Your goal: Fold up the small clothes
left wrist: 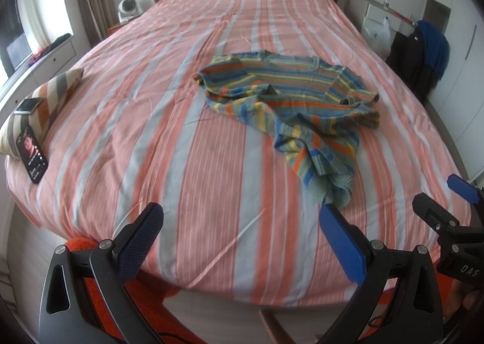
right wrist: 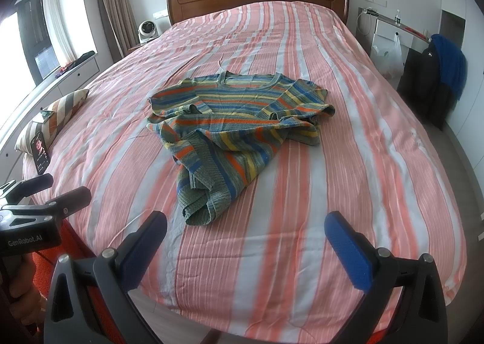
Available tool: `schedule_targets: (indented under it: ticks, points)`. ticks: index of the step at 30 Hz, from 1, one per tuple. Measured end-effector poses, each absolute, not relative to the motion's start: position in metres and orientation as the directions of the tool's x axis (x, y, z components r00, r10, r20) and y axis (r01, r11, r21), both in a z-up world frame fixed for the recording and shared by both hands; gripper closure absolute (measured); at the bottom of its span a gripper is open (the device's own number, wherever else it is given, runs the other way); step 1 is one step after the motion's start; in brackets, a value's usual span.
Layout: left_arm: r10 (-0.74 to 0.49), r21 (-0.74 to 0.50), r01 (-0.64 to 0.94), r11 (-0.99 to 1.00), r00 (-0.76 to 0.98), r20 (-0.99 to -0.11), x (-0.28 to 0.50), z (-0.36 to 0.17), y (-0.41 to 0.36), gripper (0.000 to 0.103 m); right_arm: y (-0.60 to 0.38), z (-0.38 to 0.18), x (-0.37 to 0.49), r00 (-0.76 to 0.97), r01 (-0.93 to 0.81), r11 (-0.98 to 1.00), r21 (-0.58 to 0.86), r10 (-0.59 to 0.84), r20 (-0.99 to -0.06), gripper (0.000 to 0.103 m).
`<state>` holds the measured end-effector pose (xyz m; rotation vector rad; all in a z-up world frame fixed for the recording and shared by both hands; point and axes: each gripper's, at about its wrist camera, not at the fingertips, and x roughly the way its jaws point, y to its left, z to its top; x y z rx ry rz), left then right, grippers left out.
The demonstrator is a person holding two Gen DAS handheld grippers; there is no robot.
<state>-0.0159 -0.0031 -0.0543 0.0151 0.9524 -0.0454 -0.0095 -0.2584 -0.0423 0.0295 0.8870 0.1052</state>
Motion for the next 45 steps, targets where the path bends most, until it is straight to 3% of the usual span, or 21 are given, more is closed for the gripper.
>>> schedule_targets:
  ticks: [30, 34, 39, 45]
  points:
    - [-0.03, -0.003, 0.048, 0.999, 0.568, -0.823, -0.016, -0.057, -0.001, 0.0, -0.259, -0.044, -0.008, 0.622, -0.08, 0.995, 0.066, 0.101, -0.777, 0.0]
    - [-0.039, -0.034, 0.019, 0.999, 0.545, -0.837, -0.006, -0.065, 0.027, 0.0, -0.264, -0.046, -0.008, 0.627, -0.077, 0.994, 0.08, 0.11, -0.771, 0.0]
    - [-0.085, -0.118, -0.034, 0.992, 0.5, -0.862, 0.006, -0.09, 0.064, 0.001, -0.298, -0.054, -0.005, 0.651, 0.018, 0.999, 0.052, 0.028, -0.759, 0.0]
    - [-0.369, -0.342, 0.14, 0.929, 0.405, -0.837, 0.024, -0.098, 0.018, 0.001, -0.307, -0.085, 0.023, 0.593, -0.027, 1.0, 0.009, 0.023, -0.805, 0.001]
